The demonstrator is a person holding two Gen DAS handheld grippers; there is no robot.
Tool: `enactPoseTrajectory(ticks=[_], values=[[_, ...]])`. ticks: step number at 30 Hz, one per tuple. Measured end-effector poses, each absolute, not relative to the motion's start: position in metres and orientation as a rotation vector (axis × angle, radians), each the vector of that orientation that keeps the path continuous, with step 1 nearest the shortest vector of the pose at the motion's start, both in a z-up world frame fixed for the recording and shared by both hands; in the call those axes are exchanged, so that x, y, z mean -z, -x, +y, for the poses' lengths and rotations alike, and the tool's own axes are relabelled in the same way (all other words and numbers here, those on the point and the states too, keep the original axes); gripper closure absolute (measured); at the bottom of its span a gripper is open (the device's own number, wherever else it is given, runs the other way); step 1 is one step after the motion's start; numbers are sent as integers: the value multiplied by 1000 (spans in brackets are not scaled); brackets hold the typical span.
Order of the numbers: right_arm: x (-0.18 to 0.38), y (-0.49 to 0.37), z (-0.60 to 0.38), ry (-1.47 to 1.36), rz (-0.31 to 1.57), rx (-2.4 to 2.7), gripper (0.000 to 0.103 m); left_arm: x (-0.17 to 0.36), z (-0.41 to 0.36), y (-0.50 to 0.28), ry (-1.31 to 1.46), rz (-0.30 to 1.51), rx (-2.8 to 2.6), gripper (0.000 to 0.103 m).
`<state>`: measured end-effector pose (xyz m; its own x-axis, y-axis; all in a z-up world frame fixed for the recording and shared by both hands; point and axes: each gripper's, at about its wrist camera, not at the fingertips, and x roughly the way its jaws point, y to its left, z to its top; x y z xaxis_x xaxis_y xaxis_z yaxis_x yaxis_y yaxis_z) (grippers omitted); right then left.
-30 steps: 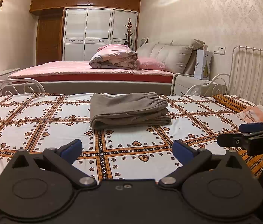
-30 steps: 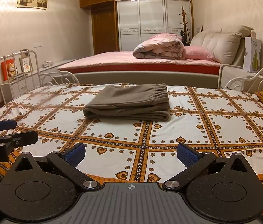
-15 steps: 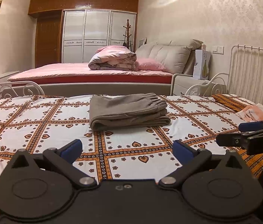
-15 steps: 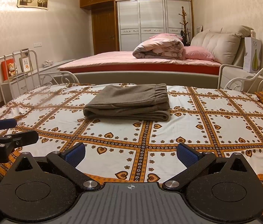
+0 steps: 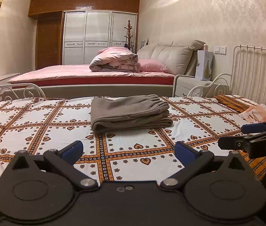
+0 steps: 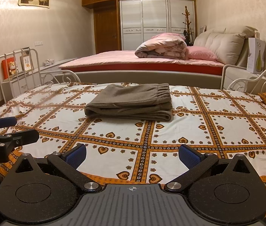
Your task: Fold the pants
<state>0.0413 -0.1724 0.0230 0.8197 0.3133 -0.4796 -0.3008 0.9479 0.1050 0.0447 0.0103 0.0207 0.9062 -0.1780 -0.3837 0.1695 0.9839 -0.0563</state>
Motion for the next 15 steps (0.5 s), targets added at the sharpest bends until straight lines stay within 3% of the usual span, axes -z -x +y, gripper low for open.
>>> enactPoseTrajectory(ticks=[15], values=[[-21, -42, -174, -14, 517, -333, 0, -21, 13, -42, 32, 354, 213, 7]])
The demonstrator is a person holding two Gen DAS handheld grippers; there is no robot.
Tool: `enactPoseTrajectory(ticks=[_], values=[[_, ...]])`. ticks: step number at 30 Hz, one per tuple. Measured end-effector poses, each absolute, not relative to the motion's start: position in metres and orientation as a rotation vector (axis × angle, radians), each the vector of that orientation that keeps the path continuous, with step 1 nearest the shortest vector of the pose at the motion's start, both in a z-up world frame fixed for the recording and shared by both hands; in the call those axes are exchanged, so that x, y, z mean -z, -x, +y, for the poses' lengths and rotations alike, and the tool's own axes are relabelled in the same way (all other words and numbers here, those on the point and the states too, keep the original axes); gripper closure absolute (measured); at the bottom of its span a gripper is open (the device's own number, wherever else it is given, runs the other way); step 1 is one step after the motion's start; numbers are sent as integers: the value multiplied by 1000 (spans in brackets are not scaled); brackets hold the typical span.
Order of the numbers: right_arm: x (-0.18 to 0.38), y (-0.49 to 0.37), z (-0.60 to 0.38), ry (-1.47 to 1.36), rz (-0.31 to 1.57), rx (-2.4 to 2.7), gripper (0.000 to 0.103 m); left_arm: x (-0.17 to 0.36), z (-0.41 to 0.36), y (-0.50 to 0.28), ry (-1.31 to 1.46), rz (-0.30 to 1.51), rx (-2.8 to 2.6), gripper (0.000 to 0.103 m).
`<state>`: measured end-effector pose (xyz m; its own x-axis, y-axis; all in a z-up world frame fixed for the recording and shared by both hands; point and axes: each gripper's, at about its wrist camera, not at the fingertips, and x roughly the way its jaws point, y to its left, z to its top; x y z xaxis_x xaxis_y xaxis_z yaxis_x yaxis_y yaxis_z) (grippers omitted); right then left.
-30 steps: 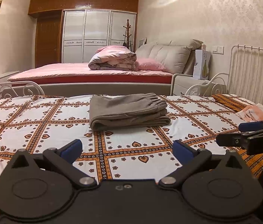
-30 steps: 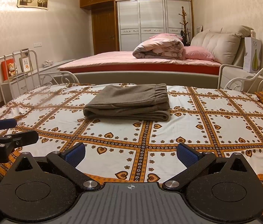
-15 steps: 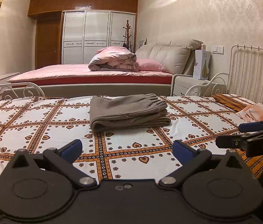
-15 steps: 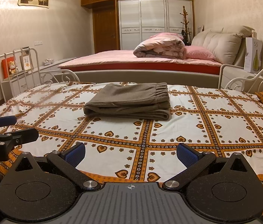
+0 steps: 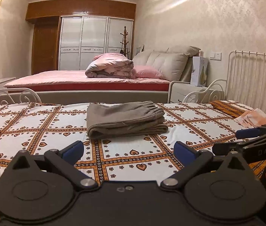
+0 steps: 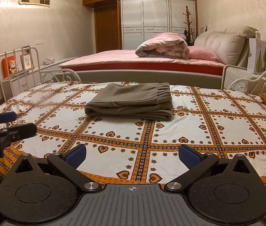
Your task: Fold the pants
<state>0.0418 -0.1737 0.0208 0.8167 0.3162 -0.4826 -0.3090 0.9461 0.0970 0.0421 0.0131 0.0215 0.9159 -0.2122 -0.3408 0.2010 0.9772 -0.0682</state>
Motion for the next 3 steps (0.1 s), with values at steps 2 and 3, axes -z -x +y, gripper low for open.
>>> enactPoseTrajectory(ticks=[2, 3], values=[[-20, -42, -174, -13, 519, -334, 0, -21, 12, -42, 28, 358, 211, 7], [-20, -43, -175, -13, 519, -335, 0, -21, 12, -43, 27, 362, 212, 7]])
